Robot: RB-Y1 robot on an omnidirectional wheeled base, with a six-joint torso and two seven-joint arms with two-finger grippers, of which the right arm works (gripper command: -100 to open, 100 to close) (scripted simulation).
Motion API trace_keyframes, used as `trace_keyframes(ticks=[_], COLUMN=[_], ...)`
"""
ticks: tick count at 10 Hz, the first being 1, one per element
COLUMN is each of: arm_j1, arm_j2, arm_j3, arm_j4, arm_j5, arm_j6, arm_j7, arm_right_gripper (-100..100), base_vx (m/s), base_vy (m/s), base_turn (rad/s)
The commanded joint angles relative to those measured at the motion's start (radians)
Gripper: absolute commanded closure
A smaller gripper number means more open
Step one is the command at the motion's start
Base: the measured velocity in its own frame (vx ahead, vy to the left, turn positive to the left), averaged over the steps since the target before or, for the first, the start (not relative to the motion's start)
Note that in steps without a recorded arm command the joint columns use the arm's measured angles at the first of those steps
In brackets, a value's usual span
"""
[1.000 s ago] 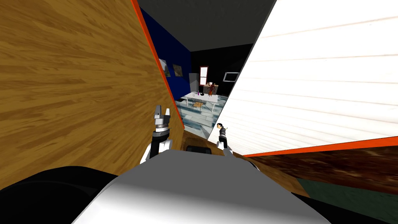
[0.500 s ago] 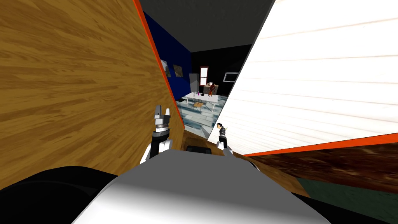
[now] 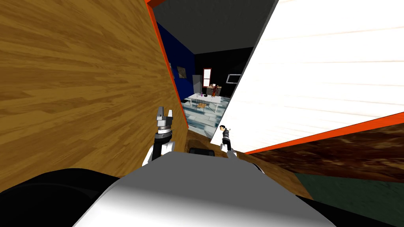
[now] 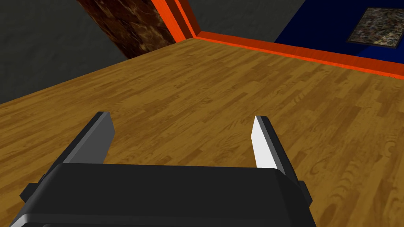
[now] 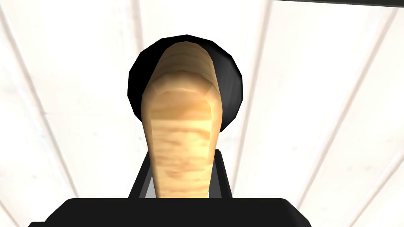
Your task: Pull the door open
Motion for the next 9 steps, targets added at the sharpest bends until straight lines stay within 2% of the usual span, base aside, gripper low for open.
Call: trace_keyframes(ticks=[1, 3, 5, 7, 8, 9], arm_j1=[0.007, 0.007, 0.01, 0.016, 0.016, 0.019], arm_j2=[-0.015, -0.015, -0.034, -0.062, -0.062, -0.078], arm_j3=[0.002, 0.002, 0.014, 0.033, 0.033, 0.044], arm_j4=[-0.008, -0.008, -0.008, -0.006, -0.006, -0.005], arm_j5=[0.002, 0.002, 0.011, 0.024, 0.024, 0.033], arm_j6=[0.005, 0.005, 0.007, 0.008, 0.008, 0.008], arm_j7=[-0.013, -0.013, -0.04, -0.079, -0.079, -0.104], arm_right_gripper=[100, 100, 100, 100, 100, 100], base_vx=[-0.178, -0.086, -0.154, -0.179, -0.139, -0.112], base_vy=[0.011, 0.008, 0.0, -0.028, -0.043, -0.065], base_turn=[-0.018, -0.005, -0.014, 0.05, 0.028, 0.126])
